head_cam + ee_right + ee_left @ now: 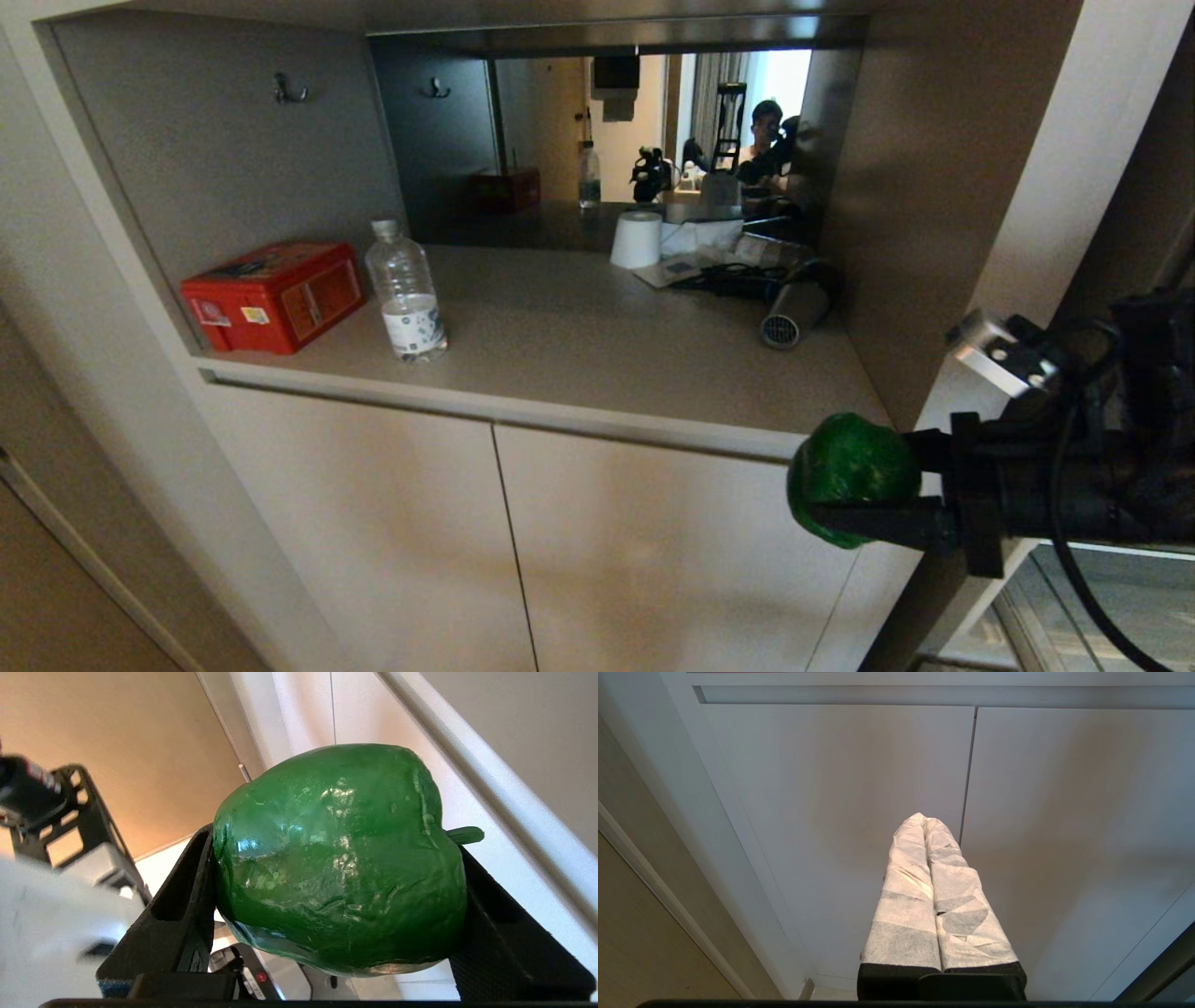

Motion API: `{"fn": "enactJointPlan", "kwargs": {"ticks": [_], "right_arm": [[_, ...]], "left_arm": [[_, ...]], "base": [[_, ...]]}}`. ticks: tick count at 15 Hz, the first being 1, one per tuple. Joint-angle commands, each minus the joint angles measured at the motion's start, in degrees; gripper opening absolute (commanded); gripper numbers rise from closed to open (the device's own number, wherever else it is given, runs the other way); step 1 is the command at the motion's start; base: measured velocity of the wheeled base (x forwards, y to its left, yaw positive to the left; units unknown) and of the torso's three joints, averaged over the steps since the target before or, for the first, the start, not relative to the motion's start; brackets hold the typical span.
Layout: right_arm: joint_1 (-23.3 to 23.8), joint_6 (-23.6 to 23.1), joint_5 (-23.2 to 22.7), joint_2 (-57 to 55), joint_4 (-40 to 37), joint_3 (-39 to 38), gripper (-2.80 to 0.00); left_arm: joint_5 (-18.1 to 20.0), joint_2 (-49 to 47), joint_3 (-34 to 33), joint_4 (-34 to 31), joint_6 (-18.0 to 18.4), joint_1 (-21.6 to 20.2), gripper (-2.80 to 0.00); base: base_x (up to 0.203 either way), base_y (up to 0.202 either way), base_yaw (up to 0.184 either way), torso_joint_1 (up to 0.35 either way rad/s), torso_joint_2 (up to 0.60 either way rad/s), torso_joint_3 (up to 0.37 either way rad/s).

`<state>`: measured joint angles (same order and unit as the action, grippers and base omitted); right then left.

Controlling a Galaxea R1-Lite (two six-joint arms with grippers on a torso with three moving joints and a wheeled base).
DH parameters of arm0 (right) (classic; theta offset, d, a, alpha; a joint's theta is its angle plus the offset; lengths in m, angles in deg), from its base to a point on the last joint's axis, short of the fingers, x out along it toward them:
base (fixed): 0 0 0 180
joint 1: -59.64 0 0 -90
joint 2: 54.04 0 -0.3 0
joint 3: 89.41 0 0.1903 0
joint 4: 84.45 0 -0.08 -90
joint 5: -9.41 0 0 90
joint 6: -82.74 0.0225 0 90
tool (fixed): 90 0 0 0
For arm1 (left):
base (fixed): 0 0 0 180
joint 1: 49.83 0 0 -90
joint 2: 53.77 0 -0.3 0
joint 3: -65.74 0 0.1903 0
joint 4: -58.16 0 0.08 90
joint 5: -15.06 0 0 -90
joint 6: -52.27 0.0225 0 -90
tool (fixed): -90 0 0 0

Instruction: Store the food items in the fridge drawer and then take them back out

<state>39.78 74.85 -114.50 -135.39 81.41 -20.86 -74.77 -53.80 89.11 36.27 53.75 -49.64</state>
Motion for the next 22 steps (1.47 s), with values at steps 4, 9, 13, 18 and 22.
{"fn": "enactJointPlan", "kwargs": {"ticks": [4, 9, 13, 18, 22], "right_arm": [[-9.14, 6.31, 17.31, -14.73, 1.2, 13.96, -2.8], [-11.52, 8.43, 35.71, -27.42, 5.09, 26.67, -2.8], [-11.53, 8.7, 44.31, -34.28, 9.15, 32.78, -2.8], [-10.06, 8.37, 47.4, -39.2, 13.8, 36.86, -2.8], [-8.45, 8.32, 48.23, -38.88, 13.63, 36.9, -2.8]], "left_arm": [[0.01, -0.06, -0.62, 0.02, 0.01, -0.01, -2.8], [0.01, -0.06, -0.62, 0.02, 0.01, -0.01, -2.8], [0.01, -0.06, -0.62, 0.02, 0.01, -0.01, -2.8], [0.01, -0.06, -0.62, 0.02, 0.01, -0.01, -2.8], [0.01, 0.02, -0.62, 0.02, 0.01, -0.01, -2.8]], "base": [[0.0, 0.0, 0.0, 0.0, 0.0, 0.0], [0.0, 0.0, 0.0, 0.0, 0.0, 0.0], [0.0, 0.0, 0.0, 0.0, 0.0, 0.0], [0.0, 0.0, 0.0, 0.0, 0.0, 0.0], [0.0, 0.0, 0.0, 0.0, 0.0, 0.0]]}}
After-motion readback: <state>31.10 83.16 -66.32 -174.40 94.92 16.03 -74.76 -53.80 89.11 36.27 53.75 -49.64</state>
